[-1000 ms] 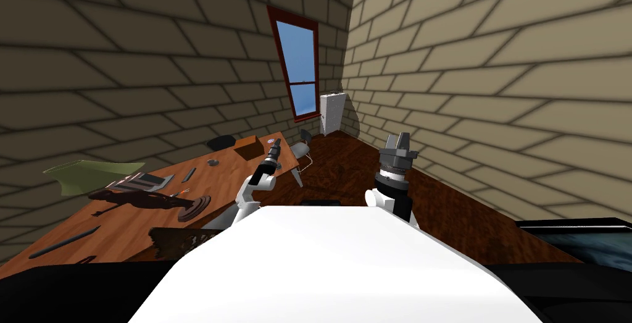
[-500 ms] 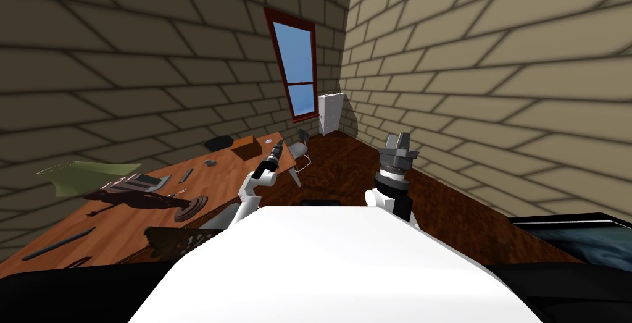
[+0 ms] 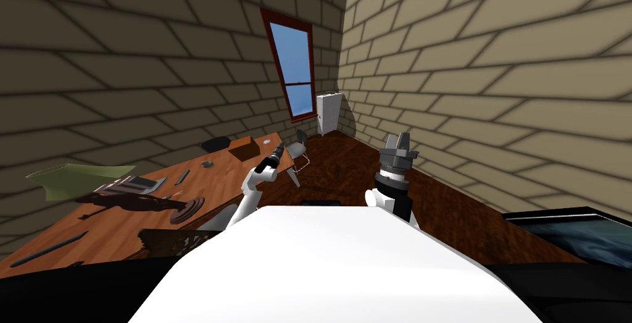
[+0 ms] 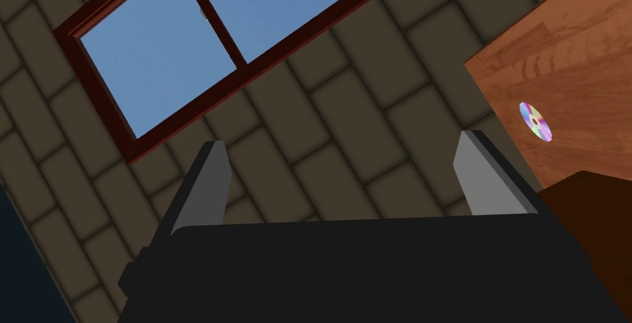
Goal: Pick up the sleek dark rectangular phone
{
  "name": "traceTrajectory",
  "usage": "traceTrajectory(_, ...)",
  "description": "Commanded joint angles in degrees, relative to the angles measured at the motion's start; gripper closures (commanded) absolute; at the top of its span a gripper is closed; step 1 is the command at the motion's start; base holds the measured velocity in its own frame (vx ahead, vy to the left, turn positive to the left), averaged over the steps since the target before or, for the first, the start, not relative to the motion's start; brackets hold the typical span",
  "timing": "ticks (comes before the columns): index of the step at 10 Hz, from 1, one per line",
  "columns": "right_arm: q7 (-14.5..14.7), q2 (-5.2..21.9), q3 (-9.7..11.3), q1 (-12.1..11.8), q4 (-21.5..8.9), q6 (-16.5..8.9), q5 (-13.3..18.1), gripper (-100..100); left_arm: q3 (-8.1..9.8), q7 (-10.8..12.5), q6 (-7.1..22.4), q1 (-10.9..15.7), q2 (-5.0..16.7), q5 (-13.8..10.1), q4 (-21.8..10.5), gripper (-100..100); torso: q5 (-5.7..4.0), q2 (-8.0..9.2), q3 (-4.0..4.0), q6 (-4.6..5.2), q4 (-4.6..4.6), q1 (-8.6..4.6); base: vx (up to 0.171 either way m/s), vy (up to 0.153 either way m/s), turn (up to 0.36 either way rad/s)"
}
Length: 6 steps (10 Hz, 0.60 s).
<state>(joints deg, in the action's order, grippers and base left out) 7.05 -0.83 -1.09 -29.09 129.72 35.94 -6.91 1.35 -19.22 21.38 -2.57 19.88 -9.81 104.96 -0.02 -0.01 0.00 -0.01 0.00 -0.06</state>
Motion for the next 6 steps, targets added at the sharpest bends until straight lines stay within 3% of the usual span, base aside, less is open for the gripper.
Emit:
traceTrajectory(1,0.00,0.00,0.00,0.00,0.00,0.00,0.00,0,-0.03,-0.48,2.69,0.82,0.42,-0.47,-0.94,-100,0.00,0.00,0.00,0.00,0.00,0.00,0.004,-0.017,-0.029)
traceTrajectory(4,0.00,0.00,0.00,0.00,0.00,0.00,0.00,0,-0.52,-2.27,7.30,3.85,1.36,-1.88,-5.40,-100,0.01,-0.02,-0.02,-0.02,-0.01,0.07,0.008,-0.007,-0.049)
traceTrajectory(5,0.00,0.00,0.00,0.00,0.00,0.00,0.00,0,-0.52,-2.27,8.65,3.85,1.36,-1.88,-5.40,-100,0.02,-0.04,-0.02,0.00,-0.01,0.08,0.010,0.002,-0.025)
traceTrajectory(6,0.00,0.00,0.00,0.00,0.00,0.00,0.00,0,-0.83,-3.17,10.25,5.23,1.80,-2.54,-7.75,-100,0.02,-0.04,-0.02,-0.02,-0.01,0.10,0.015,0.009,-0.053)
